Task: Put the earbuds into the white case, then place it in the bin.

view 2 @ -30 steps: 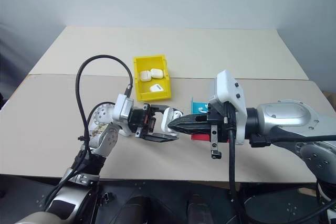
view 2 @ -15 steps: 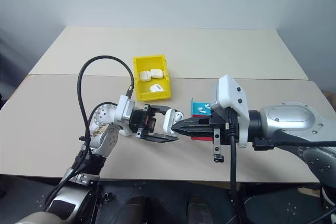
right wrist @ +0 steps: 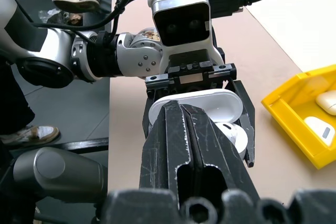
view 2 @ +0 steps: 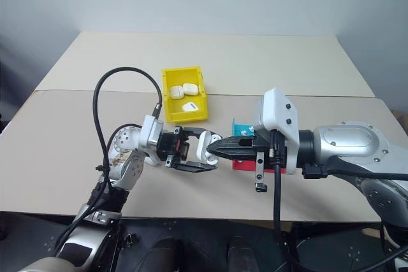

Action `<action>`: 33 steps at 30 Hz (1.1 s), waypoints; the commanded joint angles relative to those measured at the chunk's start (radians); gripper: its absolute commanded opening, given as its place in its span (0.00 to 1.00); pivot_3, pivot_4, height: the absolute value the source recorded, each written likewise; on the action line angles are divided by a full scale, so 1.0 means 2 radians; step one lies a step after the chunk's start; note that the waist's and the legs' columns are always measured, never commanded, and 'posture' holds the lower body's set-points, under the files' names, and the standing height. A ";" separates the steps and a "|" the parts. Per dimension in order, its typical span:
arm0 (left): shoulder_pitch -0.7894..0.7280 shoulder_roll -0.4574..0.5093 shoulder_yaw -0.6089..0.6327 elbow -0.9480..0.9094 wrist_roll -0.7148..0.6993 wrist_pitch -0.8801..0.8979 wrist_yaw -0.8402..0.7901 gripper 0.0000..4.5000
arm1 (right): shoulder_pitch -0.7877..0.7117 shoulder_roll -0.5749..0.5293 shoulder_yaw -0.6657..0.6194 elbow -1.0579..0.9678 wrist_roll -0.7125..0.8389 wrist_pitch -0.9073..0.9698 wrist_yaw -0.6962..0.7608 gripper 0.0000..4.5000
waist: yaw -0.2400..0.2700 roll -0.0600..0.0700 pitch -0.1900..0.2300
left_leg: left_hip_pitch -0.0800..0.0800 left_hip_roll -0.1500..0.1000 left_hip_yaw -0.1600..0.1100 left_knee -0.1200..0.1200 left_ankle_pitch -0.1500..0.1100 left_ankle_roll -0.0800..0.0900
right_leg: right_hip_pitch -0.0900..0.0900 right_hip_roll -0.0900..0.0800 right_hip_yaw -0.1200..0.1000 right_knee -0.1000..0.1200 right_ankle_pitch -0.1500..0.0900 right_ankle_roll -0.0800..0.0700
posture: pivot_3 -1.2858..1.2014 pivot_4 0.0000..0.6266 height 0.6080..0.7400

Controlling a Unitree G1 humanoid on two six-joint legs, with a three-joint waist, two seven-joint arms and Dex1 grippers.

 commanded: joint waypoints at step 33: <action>-0.022 -0.004 0.008 -0.014 -0.022 -0.021 0.004 0.61 | 0.008 -0.026 -0.044 0.005 -0.039 -0.010 0.053 0.01 | 0.000 0.000 0.000 | 0.000 0.000 0.000 0.000 0.000 0.000 | 0.000 0.000 0.000 0.000 0.000 0.000 | 0.52 0.24 1.00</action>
